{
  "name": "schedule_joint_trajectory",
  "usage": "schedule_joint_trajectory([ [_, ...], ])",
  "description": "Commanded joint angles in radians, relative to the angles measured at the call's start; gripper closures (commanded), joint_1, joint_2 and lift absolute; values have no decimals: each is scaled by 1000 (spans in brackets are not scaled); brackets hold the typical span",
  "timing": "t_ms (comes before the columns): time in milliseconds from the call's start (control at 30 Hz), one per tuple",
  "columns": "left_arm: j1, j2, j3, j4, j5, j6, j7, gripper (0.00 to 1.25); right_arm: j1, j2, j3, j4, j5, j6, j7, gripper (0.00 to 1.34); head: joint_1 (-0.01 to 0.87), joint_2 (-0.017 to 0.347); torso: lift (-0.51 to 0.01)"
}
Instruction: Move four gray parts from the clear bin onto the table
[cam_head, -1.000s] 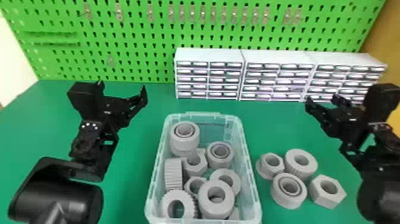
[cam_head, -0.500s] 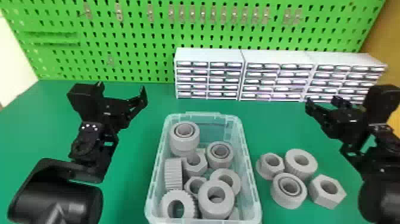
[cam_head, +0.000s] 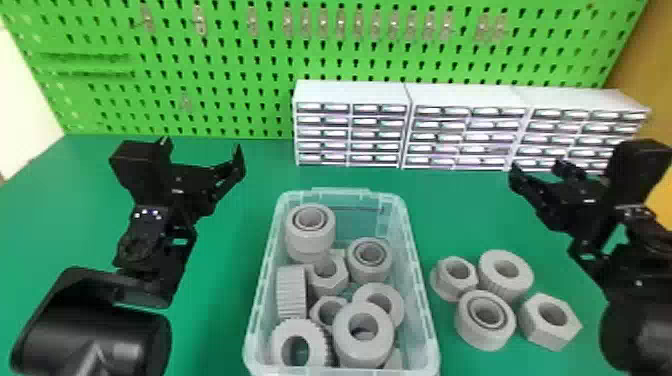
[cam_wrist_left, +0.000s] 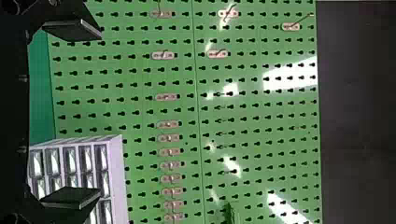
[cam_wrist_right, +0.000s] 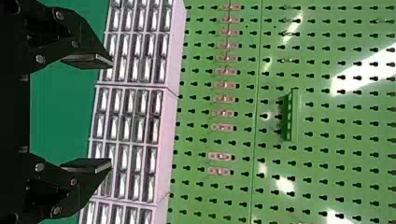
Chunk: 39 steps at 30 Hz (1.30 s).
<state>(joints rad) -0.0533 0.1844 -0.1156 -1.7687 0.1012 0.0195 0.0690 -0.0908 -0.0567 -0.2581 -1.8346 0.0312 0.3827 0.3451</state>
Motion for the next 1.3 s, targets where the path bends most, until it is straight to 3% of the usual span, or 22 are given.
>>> schedule_joint_trajectory([
  [0,-2,0,-1,0,0,-1,0,108,-3,0,2,0,1,1,0,509,678,34,-50],
  [1267,-11,0,-10,0,-5,-3,0,108,-20,-5,13,-3,-11,1,-5,506,678,34,-50],
])
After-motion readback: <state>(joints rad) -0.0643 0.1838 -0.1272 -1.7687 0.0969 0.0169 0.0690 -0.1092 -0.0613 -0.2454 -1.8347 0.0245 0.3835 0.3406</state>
